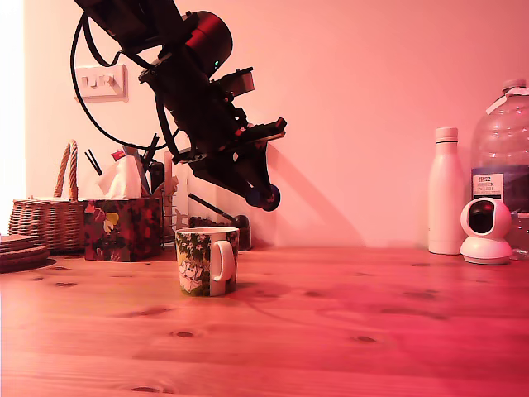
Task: Pick up the coffee capsules from the table one by one and drop them inside the nearest coffee cup
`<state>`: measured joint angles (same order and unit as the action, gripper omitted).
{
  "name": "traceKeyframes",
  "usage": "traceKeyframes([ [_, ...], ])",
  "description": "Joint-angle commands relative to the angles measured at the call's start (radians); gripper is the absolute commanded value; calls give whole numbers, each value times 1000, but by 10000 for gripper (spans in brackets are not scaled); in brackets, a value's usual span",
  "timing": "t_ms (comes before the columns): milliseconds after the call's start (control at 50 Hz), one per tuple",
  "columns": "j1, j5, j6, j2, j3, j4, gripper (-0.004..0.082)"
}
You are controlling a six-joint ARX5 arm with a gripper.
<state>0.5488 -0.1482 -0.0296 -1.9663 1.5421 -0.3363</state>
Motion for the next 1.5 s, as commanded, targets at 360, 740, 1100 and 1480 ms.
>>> traceKeyframes([
  [360, -3, -21, 40, 16, -19, -27, 201],
  [740, -20, -28, 87, 90, -19, -154, 201],
  [1100, -86, -15, 144, 144, -19, -277, 201],
  [1480, -115, 7, 169, 149, -19, -330, 201],
])
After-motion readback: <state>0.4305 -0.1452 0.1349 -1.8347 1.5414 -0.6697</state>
